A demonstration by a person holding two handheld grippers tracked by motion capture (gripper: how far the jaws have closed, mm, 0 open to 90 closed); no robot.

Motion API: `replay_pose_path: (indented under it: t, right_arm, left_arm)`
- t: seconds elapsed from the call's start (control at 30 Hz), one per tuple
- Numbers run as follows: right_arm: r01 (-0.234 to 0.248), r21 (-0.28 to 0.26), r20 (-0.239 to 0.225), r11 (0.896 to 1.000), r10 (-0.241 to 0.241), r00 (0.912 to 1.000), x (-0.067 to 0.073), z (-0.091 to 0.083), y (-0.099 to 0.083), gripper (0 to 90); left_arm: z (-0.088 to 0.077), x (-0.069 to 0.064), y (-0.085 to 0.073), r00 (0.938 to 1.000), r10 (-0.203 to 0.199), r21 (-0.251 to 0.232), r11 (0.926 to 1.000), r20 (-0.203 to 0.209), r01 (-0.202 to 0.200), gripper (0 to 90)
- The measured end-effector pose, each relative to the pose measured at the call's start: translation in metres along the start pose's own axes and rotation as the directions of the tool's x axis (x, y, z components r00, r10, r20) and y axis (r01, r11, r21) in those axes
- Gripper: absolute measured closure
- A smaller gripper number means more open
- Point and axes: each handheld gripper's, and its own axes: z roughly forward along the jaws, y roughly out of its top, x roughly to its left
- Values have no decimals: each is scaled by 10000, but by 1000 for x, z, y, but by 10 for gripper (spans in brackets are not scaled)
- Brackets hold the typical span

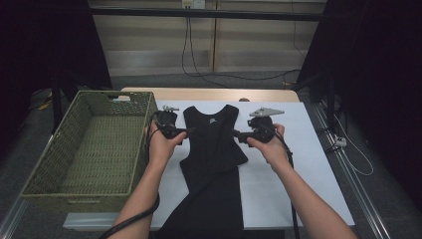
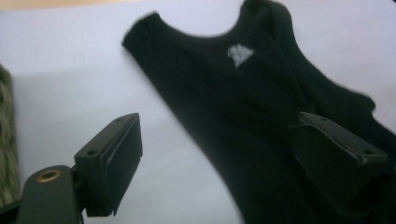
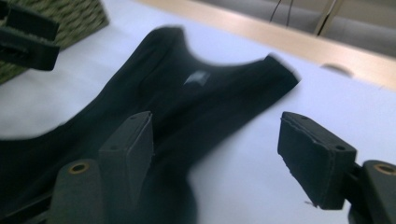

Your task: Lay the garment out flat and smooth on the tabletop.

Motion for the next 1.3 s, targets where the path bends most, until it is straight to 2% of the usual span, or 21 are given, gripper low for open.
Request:
replay_pose_path:
  t: [0.1,0.23,0.37,0.5,0.6,0.7,0.77,1.0,1.1,1.13,1.2,1.23,1.27,1.3]
  right_arm:
    - [194,215,-75,9996,-192,9998,8,-4,-16,254]
    - [187,317,-407,9993,-174,9990,18,-9,-33,250]
    - [163,422,-502,9990,-142,9986,23,-14,-47,250]
    - [165,568,-345,9982,-145,9993,24,-15,-56,257]
    - [5,696,-144,9976,5,9999,22,-18,-62,286]
    - [-211,905,14,9957,211,9998,21,-19,-69,330]
    - [-262,1105,160,9935,246,9996,19,-18,-72,347]
    - [-534,1416,443,9885,475,9979,20,-12,-77,414]
    - [-429,1541,504,9871,355,9981,23,-9,-78,537]
    - [-386,1529,530,9875,308,9981,22,-8,-78,545]
    - [-567,1432,439,9881,509,9977,21,-9,-79,617]
    - [-554,1414,474,9884,491,9977,21,-9,-79,620]
    - [-533,1247,498,9908,474,9976,19,-8,-79,626]
    - [-774,1258,409,9890,728,9965,18,-8,-79,630]
  left_arm:
    - [-3,-5,-14,9997,228,-38,9997,27,-228,154]
    - [-5,-10,-30,9996,254,142,9996,128,-256,141]
    - [-5,-17,-41,9989,454,19,9990,121,-454,140]
    - [-6,-18,-53,9986,519,-54,9986,61,-518,140]
    - [-6,-19,-61,9982,574,45,9983,141,-575,140]
    - [-6,-19,-67,9983,590,-23,9983,19,-590,143]
    - [-7,-18,-69,9979,645,118,9978,42,-645,144]
    - [-11,-16,-74,9979,648,101,9979,-16,-647,154]
    - [-12,-18,-75,9974,727,94,9973,-22,-726,171]
    - [-12,-19,-75,9970,768,161,9969,33,-769,181]
    - [-12,-21,-75,9966,822,129,9965,7,-822,199]
    - [-12,-21,-75,9953,973,233,9950,-19,-972,207]
    - [-12,-22,-76,9959,897,184,9958,-60,-896,217]
    - [-12,-22,-76,9952,978,251,9949,-93,-975,228]
